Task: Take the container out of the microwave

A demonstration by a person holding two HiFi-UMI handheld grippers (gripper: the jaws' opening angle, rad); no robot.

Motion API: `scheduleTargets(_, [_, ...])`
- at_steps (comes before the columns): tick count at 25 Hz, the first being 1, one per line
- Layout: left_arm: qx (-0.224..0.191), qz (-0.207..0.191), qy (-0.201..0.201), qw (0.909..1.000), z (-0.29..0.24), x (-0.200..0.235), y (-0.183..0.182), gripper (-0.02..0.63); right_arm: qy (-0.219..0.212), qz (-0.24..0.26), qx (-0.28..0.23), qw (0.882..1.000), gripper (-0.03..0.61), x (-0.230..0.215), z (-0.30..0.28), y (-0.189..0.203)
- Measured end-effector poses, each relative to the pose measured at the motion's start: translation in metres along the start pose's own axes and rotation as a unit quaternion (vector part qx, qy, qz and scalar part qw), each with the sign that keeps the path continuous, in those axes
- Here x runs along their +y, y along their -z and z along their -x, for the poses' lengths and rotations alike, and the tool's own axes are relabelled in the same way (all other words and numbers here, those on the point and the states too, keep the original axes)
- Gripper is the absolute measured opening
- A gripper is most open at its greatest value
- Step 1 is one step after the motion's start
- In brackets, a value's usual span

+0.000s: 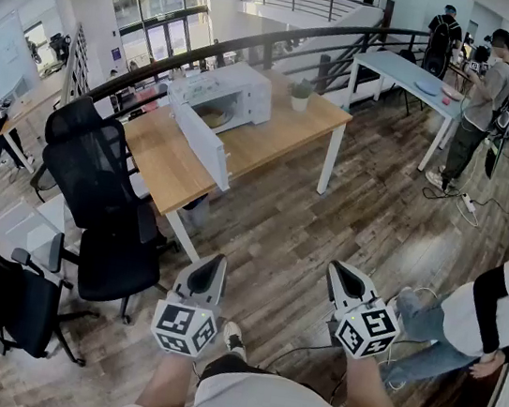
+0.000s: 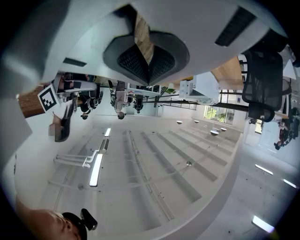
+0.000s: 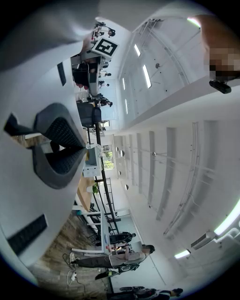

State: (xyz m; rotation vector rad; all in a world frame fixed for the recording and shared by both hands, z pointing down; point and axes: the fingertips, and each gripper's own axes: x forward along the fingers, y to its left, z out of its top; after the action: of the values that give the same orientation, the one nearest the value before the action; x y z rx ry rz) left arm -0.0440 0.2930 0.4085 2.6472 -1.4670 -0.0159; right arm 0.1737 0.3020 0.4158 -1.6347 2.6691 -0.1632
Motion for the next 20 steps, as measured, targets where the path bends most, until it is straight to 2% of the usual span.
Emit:
scheduleTargets(13, [0.007, 0.009, 0.007, 0.9999, -0.004, -0.002, 0.004, 0.031, 0.001, -0.016, -0.003, 1.0, 0.021, -0.006, 0.001, 0.003])
scheduleTargets(20, [0.015, 0.022, 0.003, 0.9996, -0.031, 0.031, 0.019, 0.031, -0.01, -0.03, -0.005, 0.999, 0.021, -0.016, -0.04, 0.015])
